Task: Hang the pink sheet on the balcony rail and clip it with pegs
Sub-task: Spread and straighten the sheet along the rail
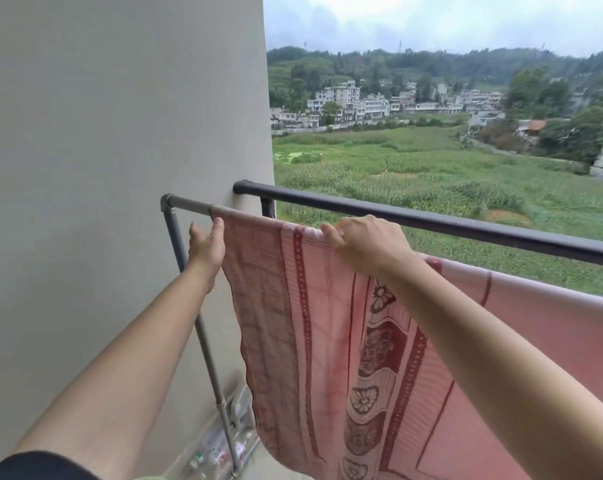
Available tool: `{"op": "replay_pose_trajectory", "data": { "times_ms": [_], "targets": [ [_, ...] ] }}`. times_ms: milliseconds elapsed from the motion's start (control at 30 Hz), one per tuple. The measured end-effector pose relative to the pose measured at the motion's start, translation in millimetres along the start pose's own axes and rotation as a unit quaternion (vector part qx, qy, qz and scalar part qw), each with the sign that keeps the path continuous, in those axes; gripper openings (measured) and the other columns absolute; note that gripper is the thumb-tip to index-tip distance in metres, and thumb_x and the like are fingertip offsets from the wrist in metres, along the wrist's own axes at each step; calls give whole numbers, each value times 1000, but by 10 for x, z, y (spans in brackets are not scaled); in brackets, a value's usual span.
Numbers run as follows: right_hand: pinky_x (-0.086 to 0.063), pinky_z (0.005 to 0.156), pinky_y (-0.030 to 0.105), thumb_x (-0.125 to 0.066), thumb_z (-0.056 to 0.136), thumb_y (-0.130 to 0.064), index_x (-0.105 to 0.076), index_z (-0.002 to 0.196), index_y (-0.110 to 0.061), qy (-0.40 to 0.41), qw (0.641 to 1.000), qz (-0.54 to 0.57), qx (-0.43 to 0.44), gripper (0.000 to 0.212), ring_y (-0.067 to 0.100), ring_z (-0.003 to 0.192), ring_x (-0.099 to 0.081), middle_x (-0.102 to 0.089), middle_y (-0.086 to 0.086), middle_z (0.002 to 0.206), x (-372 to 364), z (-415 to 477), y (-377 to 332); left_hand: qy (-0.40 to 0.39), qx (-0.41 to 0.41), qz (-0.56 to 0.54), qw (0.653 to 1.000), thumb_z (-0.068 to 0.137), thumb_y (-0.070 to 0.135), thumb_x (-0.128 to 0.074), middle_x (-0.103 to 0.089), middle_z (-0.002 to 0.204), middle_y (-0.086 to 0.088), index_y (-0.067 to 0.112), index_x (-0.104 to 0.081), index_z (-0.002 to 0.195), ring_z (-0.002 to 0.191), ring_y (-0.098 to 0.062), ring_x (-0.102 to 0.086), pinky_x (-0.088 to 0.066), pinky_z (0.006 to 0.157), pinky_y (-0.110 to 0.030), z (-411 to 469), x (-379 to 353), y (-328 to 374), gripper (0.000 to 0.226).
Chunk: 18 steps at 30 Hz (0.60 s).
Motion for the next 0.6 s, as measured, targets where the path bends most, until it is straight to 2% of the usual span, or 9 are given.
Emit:
{"op": "replay_pose_trajectory", "data": {
  "times_ms": [33, 100, 133, 167, 233, 300, 433, 500, 600],
  "targets": [
    [-52, 71, 40, -17, 102, -58, -55, 77, -19, -9, 1000, 1, 10, 59, 23, 74, -60, -63, 4, 81, -77, 127, -145, -5, 5, -32, 999, 98, 56, -38, -18, 162, -5, 18, -11, 155, 148, -23, -21, -20, 119, -43, 109, 32, -10, 74],
    [-54, 71, 41, -17, 102, -59, -47, 69, -20, -16, 999, -6, 36, 60, 23, 70, -58, -60, 4, 76, -225, 345, -444, -23, -5, -68, 997, 98, 57, -35, -44, 149, -10, 22, -42, 139, 135, -23, -44, -32, 113, -47, 304, 76, -21, 55],
    [-53, 69, 40, -17, 102, -61, -47, 68, -19, -7, 999, -18, 47, 61, 23, 69, -58, -58, 3, 74, -290, 442, -579, -40, -12, -70, 997, 101, 55, -32, -60, 130, -9, 24, -55, 118, 117, -19, -57, -41, 102, -41, 372, 96, -23, 42],
    [-51, 65, 38, -19, 102, -61, -50, 71, -17, 9, 998, -32, 53, 62, 24, 70, -58, -57, 3, 73, -345, 534, -694, -58, -24, -64, 996, 103, 51, -32, -68, 108, -4, 24, -60, 101, 98, -14, -62, -45, 88, -33, 423, 114, -7, 38],
    [-42, 61, 34, -24, 102, -59, -62, 85, -16, 39, 996, -39, 68, 60, 25, 75, -62, -63, 4, 80, -451, 728, -897, -74, -48, -39, 995, 102, 48, -41, -64, 85, -2, 17, -63, 91, 78, -14, -60, -45, 72, -31, 609, 161, -10, 40],
    [-39, 61, 34, -27, 103, -57, -65, 95, -15, 52, 994, -33, 87, 57, 26, 79, -64, -68, 6, 87, -561, 913, -1078, -20, -88, 7, 996, 99, 45, -50, -61, 82, -3, 8, -63, 89, 77, -15, -56, -44, 72, -32, 857, 282, -2, 40],
    [-37, 61, 35, -33, 102, -56, -57, 96, -14, 68, 991, -33, 107, 48, 25, 70, -54, -61, 4, 82, -710, 1205, -1410, 126, -132, 44, 982, 100, 33, -50, -57, 78, 2, 10, -60, 87, 75, -15, -51, -40, 65, -28, 1292, 637, -20, 28],
    [-35, 61, 35, -35, 101, -56, -52, 94, -16, 64, 992, -24, 107, 44, 25, 70, -51, -54, 3, 78, -762, 1294, -1551, 140, -158, 91, 973, 101, 31, -48, -58, 81, -2, 7, -60, 90, 79, -21, -53, -38, 67, -29, 1446, 766, -52, 28],
    [-34, 60, 34, -32, 100, -61, -55, 98, -16, 58, 992, -37, 102, 50, 25, 72, -58, -58, 3, 78, -794, 1420, -1714, 155, -214, 149, 953, 102, 30, -46, -63, 86, -11, 5, -57, 92, 84, -31, -58, -43, 73, -37, 1698, 883, -25, 29]
  ]
}}
Point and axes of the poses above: each hand's wrist, its own z-axis towards the middle knuckle, its own x-axis out of the back of the hand, y = z × x, the point moved 5 cm from there along z, towards the middle knuckle
